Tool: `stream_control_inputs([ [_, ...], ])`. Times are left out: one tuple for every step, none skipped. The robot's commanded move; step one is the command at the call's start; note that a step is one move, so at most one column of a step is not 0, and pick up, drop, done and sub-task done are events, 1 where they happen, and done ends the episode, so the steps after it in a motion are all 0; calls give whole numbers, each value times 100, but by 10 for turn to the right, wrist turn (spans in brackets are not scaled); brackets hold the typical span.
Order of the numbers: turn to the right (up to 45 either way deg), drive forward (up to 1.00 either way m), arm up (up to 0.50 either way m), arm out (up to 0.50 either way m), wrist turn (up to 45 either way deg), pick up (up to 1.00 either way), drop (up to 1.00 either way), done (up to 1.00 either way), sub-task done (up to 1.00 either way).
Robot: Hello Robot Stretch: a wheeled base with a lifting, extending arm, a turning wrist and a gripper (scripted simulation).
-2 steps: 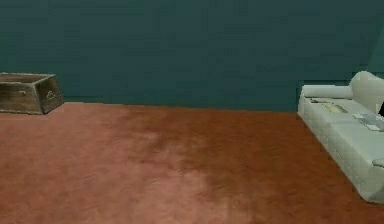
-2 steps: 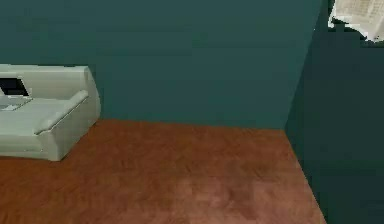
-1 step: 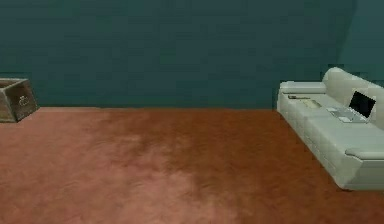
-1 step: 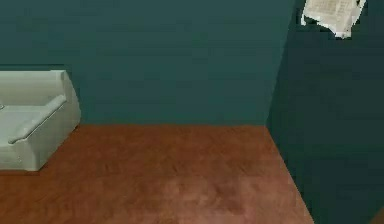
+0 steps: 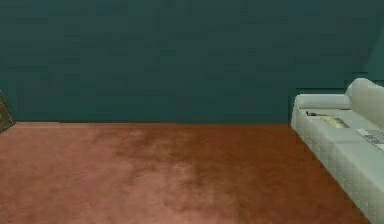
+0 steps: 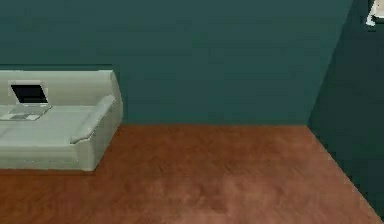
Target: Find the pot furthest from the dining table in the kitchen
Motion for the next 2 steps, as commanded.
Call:
stream_control_inputs([
  [-450,0,0,0,0,0,0,0,0],
  [-420,0,0,0,0,0,0,0,0],
])
